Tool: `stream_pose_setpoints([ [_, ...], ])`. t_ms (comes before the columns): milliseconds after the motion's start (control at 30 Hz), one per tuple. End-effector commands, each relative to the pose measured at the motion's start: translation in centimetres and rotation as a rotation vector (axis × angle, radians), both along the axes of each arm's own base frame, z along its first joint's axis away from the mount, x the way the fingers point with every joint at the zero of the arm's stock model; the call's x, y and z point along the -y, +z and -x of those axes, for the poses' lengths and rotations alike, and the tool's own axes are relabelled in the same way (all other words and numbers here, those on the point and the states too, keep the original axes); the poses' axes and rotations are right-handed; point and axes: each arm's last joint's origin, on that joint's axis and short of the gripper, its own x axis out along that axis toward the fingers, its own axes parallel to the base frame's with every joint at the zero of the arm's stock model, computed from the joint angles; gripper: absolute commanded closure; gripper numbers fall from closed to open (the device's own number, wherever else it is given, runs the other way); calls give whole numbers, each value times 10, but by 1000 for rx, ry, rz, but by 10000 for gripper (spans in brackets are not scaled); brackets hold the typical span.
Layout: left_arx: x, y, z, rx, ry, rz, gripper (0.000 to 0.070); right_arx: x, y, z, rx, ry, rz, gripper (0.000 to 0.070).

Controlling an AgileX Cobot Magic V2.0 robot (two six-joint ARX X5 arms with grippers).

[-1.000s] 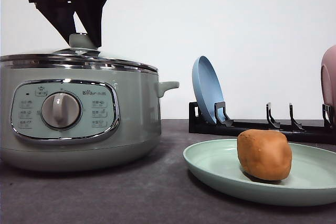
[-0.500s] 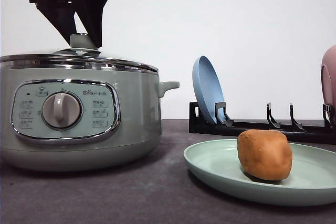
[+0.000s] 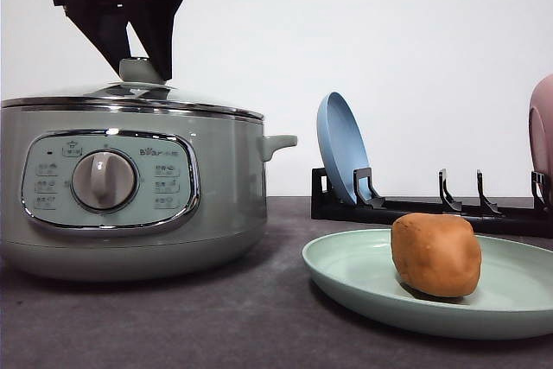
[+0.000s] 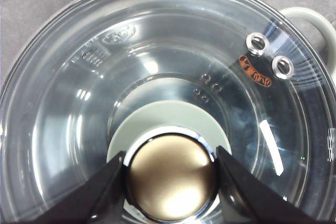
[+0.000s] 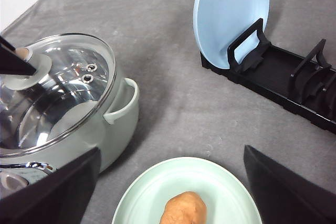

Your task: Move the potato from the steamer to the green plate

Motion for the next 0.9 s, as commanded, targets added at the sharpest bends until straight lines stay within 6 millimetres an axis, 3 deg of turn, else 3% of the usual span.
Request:
stream_pose_setpoints([
  [0,7,4,-2,8,-27,16,698,-1,4,0,17,10,2,151],
  [100,7,2,0,-15,-27,5,630,-1,4,0,17,11,2,151],
  [233,6,4,1,-16,-18,9,300,-1,4,0,16,12,1,151],
  [300,5,6,2,-9,-18,12,195,-1,4,0,13,14,3,151],
  [567,-3,35,19,82,-12,61,179,-1,1,2,-17,36,14,151],
  [867,-23,80,65,194,-44,185,189,-2,-4,5,-79,119,15,151],
])
